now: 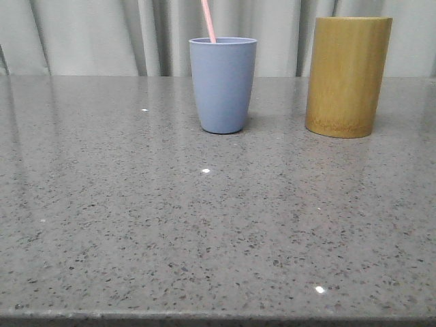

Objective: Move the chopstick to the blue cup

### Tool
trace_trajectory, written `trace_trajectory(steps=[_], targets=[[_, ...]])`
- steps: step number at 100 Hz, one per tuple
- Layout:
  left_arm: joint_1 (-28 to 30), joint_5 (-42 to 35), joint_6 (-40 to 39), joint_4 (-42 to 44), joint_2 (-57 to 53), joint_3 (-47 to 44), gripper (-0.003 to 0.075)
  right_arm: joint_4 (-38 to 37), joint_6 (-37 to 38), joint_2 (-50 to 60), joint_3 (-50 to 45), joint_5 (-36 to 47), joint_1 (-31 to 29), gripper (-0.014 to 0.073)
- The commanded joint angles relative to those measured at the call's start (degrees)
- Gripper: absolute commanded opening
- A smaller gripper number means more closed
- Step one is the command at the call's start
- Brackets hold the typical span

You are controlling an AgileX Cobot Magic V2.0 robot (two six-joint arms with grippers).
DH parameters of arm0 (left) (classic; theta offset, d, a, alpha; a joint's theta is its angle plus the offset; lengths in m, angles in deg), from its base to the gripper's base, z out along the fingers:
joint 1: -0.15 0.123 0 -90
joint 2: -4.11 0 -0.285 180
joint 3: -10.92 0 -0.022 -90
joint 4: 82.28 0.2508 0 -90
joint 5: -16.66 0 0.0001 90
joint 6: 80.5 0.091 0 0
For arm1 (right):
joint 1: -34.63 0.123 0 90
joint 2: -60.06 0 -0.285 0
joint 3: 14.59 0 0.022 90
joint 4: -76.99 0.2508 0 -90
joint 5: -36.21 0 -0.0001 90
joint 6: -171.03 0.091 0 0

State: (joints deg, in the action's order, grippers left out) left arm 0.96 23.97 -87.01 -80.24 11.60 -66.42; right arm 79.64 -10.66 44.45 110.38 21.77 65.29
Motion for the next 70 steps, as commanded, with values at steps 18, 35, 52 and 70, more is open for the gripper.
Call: trace_trajectory(steps=[18, 35, 52, 70], targets=[[0.00, -4.51, -0.23, -0.47, -2.03, -0.58, -0.0019, -0.31, -0.47, -0.59, -1.18, 8.33, -1.50, -0.0060], [0.00, -4.51, -0.23, -0.47, -2.03, -0.58, -0.0019, -0.31, -0.47, -0.59, -5.82, 16.04, -7.33, -0.0060], [0.00, -4.51, -0.23, -0.47, -2.03, -0.58, -0.0019, -0.31, -0.47, -0.52, -11.96, 21.18, -14.67, -0.0060], [0.00, -4.51, -0.23, -0.47, -2.03, -0.58, -0.0019, -0.31, -0.47, 1.92, -17.70, 22.69, -20.28, -0.0060]])
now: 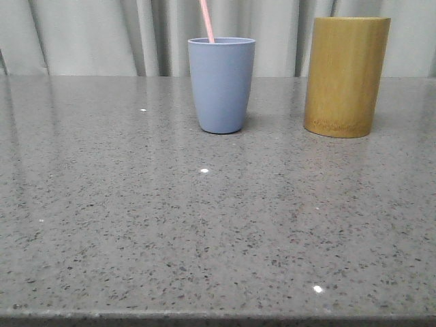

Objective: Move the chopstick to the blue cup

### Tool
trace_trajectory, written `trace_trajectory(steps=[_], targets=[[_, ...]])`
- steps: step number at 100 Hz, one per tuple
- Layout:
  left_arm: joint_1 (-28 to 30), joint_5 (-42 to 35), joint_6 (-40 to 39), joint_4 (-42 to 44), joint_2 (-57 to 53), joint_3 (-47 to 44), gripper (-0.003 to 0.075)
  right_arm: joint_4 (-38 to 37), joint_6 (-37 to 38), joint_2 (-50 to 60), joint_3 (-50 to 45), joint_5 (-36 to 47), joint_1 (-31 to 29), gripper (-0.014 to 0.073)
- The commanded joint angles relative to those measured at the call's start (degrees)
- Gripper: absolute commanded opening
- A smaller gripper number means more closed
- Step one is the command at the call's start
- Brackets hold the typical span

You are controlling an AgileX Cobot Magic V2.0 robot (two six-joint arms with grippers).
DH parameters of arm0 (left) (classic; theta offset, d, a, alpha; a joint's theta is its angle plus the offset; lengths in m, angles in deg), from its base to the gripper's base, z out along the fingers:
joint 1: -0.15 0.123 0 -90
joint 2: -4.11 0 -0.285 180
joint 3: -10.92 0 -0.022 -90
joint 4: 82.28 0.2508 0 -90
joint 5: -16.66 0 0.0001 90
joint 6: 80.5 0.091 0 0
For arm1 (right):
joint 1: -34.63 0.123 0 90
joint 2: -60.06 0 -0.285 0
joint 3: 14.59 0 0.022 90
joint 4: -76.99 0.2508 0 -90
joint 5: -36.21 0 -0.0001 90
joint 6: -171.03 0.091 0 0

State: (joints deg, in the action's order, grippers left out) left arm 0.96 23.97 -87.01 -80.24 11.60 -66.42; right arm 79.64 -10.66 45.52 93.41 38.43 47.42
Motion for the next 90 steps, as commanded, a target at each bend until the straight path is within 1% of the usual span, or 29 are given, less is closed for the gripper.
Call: trace_trajectory(steps=[1, 8, 18, 24, 38, 90], targets=[[0.00, -4.51, -0.23, -0.47, -2.03, -0.58, -0.0019, -0.31, -0.47, 1.00, -1.25, 6.03, -2.84, -0.0060], [0.00, -4.51, -0.23, -0.47, -2.03, -0.58, -0.0019, -0.26, 0.03, 2.70, -3.81, 6.38, -5.03, -0.0060], [0.00, -4.51, -0.23, -0.47, -2.03, -0.58, -0.0019, -0.26, 2.92, 4.74, -6.97, 6.37, -7.65, -0.0060], [0.00, -4.51, -0.23, -0.47, -2.03, -0.58, -0.0019, -0.34, 3.64, 5.86, -6.80, 2.90, -8.97, -0.0060], [0.00, -4.51, -0.23, -0.47, -2.03, -0.58, -0.0019, -0.70, 3.64, 8.68, -6.85, 0.66, -11.42, -0.0060], [0.00, -4.51, -0.23, -0.47, -1.93, -0.58, -0.0019, -0.75, 3.64, 8.52, -6.85, 0.64, -11.79, -0.0060]])
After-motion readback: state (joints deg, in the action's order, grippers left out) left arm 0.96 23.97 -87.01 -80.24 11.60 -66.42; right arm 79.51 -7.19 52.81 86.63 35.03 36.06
